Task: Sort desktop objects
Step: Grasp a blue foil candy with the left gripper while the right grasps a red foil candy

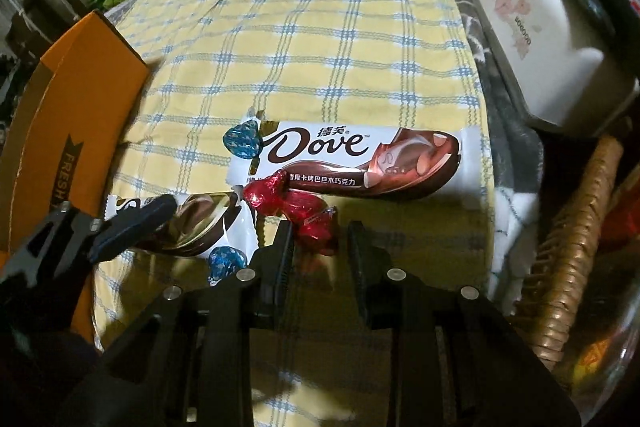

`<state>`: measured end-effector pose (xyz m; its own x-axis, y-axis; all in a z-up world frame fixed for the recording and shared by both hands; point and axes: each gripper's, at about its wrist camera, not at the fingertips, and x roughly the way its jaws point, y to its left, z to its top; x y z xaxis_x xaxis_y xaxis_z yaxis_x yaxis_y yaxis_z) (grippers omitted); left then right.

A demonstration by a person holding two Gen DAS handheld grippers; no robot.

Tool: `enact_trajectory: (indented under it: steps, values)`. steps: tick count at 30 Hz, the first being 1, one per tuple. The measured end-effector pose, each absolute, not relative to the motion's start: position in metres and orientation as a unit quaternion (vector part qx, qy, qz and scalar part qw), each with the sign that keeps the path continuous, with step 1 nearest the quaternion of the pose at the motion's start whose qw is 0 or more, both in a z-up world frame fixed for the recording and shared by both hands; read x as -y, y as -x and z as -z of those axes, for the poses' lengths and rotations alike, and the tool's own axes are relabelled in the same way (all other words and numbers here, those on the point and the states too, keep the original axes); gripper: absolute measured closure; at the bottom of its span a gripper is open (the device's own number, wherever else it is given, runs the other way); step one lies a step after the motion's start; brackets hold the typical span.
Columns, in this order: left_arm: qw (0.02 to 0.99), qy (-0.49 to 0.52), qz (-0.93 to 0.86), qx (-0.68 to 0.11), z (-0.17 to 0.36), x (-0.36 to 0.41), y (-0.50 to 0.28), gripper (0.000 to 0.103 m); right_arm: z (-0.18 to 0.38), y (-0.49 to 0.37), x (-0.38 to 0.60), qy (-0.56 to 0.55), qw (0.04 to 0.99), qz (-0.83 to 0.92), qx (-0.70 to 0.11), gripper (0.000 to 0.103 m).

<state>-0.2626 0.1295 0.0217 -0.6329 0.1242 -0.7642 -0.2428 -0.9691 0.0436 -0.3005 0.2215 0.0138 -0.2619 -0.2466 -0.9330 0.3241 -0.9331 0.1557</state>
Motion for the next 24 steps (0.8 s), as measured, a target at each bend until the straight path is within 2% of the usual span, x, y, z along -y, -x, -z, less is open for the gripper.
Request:
enact_trajectory:
  steps: [2, 3, 4, 11, 19, 24]
  values:
    - [0.108, 0.417, -0.901, -0.056, -0.021, -0.126, 0.265, 0.067, -0.015, 0.301, -0.224, -0.579, 0.185, 0.794, -0.024, 0.083]
    - [0.119, 0.419, -0.899, -0.036, -0.021, -0.122, 0.267, 0.083, -0.016, 0.300, -0.225, -0.575, 0.186, 0.796, -0.022, 0.083]
    - [0.124, 0.421, -0.898, -0.019, -0.021, -0.118, 0.268, 0.088, -0.018, 0.300, -0.225, -0.574, 0.188, 0.797, -0.021, 0.083]
    - [0.131, 0.422, -0.896, 0.035, -0.033, -0.104, 0.261, 0.091, -0.040, 0.287, -0.235, -0.554, 0.198, 0.809, 0.003, 0.083]
    - [0.174, 0.377, -0.889, 0.192, -0.109, -0.050, 0.232, 0.091, -0.098, 0.263, -0.236, -0.519, 0.255, 0.814, 0.061, 0.083]
    - [0.147, 0.366, -0.903, 0.174, -0.154, -0.004, 0.214, 0.091, -0.140, 0.249, -0.210, -0.495, 0.298, 0.813, 0.077, 0.083]
